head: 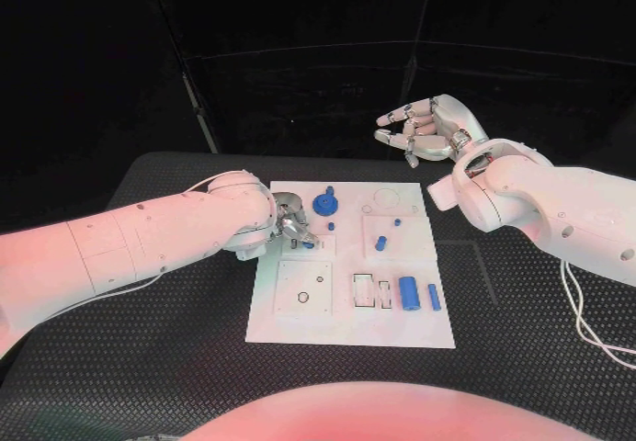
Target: Assemble the parts on the task board
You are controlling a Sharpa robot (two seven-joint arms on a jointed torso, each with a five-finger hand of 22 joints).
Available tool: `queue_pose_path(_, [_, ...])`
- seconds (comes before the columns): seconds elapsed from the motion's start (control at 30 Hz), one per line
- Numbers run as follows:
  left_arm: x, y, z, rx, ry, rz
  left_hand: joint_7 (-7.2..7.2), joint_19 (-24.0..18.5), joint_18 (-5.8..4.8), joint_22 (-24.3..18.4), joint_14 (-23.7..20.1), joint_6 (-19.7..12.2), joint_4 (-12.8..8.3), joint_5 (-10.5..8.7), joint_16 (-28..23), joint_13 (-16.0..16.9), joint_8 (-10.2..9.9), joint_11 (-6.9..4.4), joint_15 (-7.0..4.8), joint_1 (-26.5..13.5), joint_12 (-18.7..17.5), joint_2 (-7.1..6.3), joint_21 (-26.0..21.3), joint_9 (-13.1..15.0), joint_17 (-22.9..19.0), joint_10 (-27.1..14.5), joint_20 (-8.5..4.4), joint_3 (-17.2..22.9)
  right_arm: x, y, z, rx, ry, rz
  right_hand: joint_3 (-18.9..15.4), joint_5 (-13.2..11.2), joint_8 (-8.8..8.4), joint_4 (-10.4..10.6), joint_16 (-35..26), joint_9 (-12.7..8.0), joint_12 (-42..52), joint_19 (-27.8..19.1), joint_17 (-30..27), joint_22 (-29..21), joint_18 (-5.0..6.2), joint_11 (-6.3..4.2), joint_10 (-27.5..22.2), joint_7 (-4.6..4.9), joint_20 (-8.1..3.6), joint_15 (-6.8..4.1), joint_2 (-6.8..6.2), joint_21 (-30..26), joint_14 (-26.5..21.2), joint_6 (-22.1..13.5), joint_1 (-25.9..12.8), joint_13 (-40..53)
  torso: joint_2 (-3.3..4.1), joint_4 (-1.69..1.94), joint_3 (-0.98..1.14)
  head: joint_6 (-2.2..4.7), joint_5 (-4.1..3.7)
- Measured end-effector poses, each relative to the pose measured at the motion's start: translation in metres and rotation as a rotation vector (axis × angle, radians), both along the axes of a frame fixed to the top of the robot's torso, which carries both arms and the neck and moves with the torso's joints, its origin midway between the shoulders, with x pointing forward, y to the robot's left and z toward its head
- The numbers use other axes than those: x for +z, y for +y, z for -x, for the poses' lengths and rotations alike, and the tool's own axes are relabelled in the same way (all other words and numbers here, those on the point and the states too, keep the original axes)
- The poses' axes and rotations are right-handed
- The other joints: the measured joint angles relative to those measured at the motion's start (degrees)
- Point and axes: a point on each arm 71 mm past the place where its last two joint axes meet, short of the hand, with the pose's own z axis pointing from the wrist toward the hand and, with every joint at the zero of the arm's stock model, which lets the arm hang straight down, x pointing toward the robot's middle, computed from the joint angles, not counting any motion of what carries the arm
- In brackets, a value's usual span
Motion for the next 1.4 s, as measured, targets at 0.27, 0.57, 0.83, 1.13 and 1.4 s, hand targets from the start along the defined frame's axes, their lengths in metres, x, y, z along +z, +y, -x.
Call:
queue_pose_path(0.27, [0.0002,-0.0013,-0.0006,-0.007,0.004,-0.007,-0.22,0.21,0.0,0.0,0.01,0.23,-0.88,0.0,0.0,0.41,0.5,-0.22,-0.42,-0.86,0.39,0.25,0.0,0.2,0.0,0.39,-0.2,-0.23,0.0,0.0,0.0001,0.001,0.0,0.0,0.0,0.0,0.0,0.0,0.0,0.0,0.0,0.0,0.0,0.0,-0.01,0.0,0.0,0.0,0.0,0.0,0.0,0.0,0.0,0.0,0.0,0.0,0.0,0.0,-0.01,-0.1,-0.05])
queue_pose_path(0.57, [-0.0002,-0.002,-0.0022,-0.011,0.01,-0.013,-0.5,0.4,0.0,0.0,0.01,0.53,-2.52,0.0,0.0,0.74,0.89,-0.45,-0.41,-2.51,0.89,0.19,0.0,0.24,0.0,0.81,-0.4,0.46,0.0,0.0,0.0001,0.001,0.001,0.0,0.0,0.0,0.0,0.0,0.0,0.0,0.0,0.0,0.0,0.01,-0.01,0.0,0.0,0.0,0.0,0.0,0.0,0.0,0.0,0.0,0.0,0.0,0.02,0.01,-0.02,-0.13,-0.12])
queue_pose_path(0.83, [-0.0008,-0.0028,-0.0048,-0.011,0.013,-0.019,-0.92,0.58,0.0,0.0,0.02,1.38,-2.87,0.04,0.0,1.3,1.1,-0.76,-0.83,-4.38,1.33,0.86,0.0,-0.04,0.0,1.14,-0.58,-0.15,0.0,0.0003,0.0001,0.002,0.001,0.0,0.0,0.0,0.0,0.0,0.0,0.0,0.0,0.0,0.0,0.01,-0.01,0.0,0.0,0.0,0.0,0.0,0.0,0.0,0.0,0.0,0.0,0.0,0.03,0.01,-0.01,-0.15,-0.19])
queue_pose_path(1.13, [-0.0017,-0.0042,-0.0071,-0.014,0.021,-0.027,-1.31,0.59,0.0,0.0,0.02,1.96,-1.86,0.05,0.0,1.81,1.23,-0.84,-0.83,-5.07,1.84,1.28,0.0,-0.14,0.0,1.23,-0.58,-1.46,0.0,0.0006,0.0001,0.002,0.001,0.0,0.0,0.0,0.0,0.0,0.0,0.0,0.0,0.0,0.0,0.01,0.0,0.0,0.0,0.0,0.0,0.0,0.0,0.0,0.0,0.0,0.0,0.0,0.03,0.01,-0.01,-0.27,-0.26])
queue_pose_path(1.4, [-0.0036,-0.0059,-0.0063,-0.024,0.032,-0.035,-1.4,0.59,0.0,0.0,0.02,2.51,-1.3,0.03,0.0,2.24,1.44,-0.91,-0.82,-5.43,2.21,1.6,0.0,-0.56,0.0,1.55,-0.58,-2.34,-0.0001,0.0007,0.0001,0.003,0.001,0.0,0.0,0.0,0.0,0.0,0.0,0.0,0.0,0.0,0.0,0.01,0.0,0.0,0.0,0.0,0.0,0.0,0.0,0.0,0.0,0.0,0.0,0.0,0.04,0.01,-0.02,-0.44,-0.4])
